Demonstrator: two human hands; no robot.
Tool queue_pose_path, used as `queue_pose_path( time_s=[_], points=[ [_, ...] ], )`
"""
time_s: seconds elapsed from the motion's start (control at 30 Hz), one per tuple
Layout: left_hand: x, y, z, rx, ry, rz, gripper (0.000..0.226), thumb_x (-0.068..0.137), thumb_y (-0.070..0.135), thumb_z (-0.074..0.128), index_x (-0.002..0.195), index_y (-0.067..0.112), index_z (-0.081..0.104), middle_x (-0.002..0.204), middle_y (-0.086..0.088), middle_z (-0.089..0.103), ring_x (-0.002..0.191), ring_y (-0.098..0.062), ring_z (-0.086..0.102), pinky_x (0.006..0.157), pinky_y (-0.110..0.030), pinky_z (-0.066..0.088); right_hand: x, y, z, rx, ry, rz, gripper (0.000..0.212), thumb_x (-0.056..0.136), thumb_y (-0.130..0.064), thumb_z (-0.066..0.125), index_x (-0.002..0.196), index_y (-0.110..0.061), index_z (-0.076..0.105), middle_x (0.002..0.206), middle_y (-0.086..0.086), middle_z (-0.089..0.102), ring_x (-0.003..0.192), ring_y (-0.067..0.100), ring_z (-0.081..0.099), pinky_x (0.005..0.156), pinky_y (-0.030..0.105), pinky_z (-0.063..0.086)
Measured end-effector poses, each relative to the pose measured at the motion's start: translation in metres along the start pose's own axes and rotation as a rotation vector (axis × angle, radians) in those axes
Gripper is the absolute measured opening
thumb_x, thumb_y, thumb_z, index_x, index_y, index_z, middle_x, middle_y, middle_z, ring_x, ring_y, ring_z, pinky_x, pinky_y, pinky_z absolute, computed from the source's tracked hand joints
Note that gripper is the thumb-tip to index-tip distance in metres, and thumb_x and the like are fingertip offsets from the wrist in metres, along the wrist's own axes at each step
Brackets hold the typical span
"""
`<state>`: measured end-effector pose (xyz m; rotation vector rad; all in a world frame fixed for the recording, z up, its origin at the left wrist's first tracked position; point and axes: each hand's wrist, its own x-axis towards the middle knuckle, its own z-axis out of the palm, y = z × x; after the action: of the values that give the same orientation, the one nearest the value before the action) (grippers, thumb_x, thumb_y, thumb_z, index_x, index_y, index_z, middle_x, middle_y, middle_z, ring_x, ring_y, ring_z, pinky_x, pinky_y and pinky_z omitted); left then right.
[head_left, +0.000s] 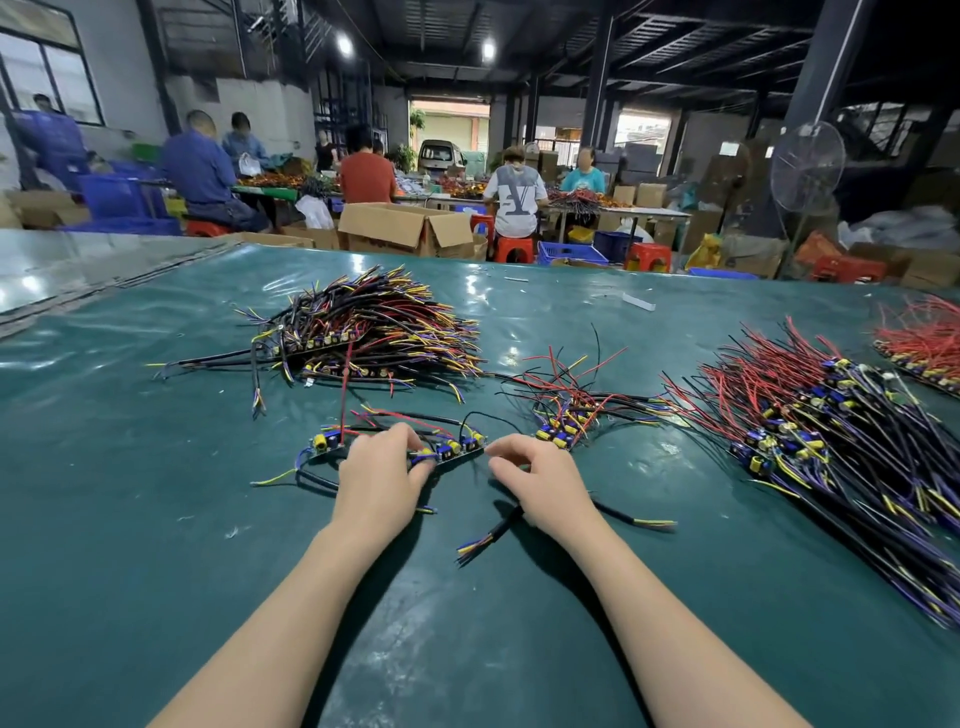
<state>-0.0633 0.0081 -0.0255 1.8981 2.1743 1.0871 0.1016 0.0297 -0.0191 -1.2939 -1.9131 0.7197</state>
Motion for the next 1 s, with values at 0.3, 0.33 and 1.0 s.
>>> queue_pose_path(
  time_s=[0.3,0.33,1.0],
  points=[
    [-0.006,0.009,-0.008,-0.253,-0.097,0.403,0.013,0.084,0.006,0.064,0.095,0.012,0.063,0.084,0.0,0.052,0.084,-0.019,0.047,0.081,-0.027,0.038,0.006,0.0,-0.007,0.717,0.096,0.189,0.016,0.095,-0.018,0.048,0.109,-0.024,0.05,0.084,0.002,0.055,0.076,0.016,0.055,0.076,0.028,0.046],
    [-0.007,0.01,-0.007,-0.238,-0.113,0.419,0.013,0.084,0.008,0.065,0.096,0.013,0.064,0.084,0.004,0.05,0.085,-0.017,0.048,0.081,-0.025,0.037,0.005,0.0,-0.009,0.681,0.064,0.177,0.011,0.093,-0.015,0.051,0.1,-0.022,0.056,0.083,0.003,0.058,0.076,0.016,0.055,0.076,0.028,0.045],
    [0.01,-0.011,-0.031,-0.297,0.34,0.029,0.028,0.08,0.006,0.068,0.107,0.006,0.062,0.091,-0.006,0.063,0.079,-0.021,0.058,0.076,-0.023,0.043,0.002,-0.008,0.014,-0.186,0.081,-0.209,0.027,0.087,-0.014,0.058,0.113,-0.009,0.064,0.117,0.008,0.056,0.103,0.017,0.052,0.086,0.016,0.033]
  ],
)
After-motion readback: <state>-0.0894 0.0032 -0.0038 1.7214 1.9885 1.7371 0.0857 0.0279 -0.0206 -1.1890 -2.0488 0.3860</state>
